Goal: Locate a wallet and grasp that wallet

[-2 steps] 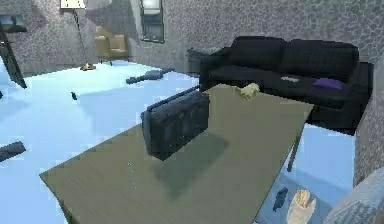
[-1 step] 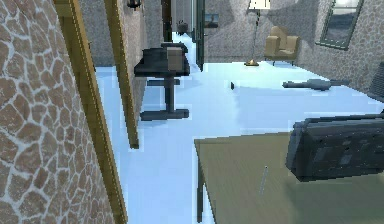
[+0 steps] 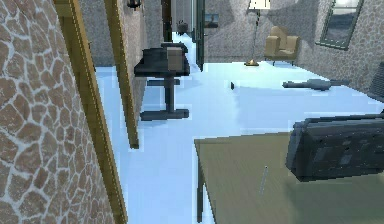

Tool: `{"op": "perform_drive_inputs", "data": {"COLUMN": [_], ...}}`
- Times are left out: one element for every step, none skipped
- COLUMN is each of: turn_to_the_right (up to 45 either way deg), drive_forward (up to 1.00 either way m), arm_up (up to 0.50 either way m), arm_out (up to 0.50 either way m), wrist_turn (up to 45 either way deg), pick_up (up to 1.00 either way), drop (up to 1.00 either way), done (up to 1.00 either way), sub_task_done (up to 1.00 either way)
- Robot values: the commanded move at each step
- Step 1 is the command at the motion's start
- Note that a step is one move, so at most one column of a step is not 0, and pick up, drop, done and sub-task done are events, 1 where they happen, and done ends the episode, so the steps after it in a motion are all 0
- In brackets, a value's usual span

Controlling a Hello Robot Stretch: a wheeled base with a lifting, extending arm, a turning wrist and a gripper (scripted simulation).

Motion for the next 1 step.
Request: {"op": "perform_drive_inputs", "data": {"turn_to_the_right": [0.0], "drive_forward": [0.00], "arm_up": [0.06], "arm_out": [0.00], "wrist_turn": [0.0], "pick_up": [0.00], "drop": [0.00], "done": [0.00], "sub_task_done": [0.00]}}
